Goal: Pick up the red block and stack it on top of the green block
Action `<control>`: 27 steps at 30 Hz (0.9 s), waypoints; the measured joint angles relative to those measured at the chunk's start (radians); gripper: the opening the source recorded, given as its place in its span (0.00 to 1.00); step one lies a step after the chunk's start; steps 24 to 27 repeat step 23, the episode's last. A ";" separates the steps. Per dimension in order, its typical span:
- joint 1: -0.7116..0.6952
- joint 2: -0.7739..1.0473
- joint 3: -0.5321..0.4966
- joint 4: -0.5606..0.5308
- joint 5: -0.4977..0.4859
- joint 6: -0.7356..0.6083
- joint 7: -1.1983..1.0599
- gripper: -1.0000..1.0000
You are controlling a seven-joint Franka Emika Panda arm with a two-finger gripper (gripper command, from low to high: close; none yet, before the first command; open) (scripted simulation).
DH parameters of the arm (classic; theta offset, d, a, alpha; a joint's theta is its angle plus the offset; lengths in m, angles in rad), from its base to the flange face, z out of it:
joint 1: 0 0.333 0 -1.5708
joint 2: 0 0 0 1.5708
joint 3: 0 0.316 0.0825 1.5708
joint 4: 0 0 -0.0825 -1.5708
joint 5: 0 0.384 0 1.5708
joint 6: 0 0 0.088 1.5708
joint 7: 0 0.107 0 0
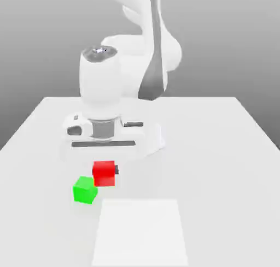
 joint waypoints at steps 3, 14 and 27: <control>-0.044 -0.059 -0.067 -0.027 -0.041 -0.033 -0.139 0.00; 0.084 0.065 -0.201 -0.043 0.152 0.078 -0.377 0.00; 0.127 0.198 -0.223 -0.037 0.231 0.207 -0.431 0.00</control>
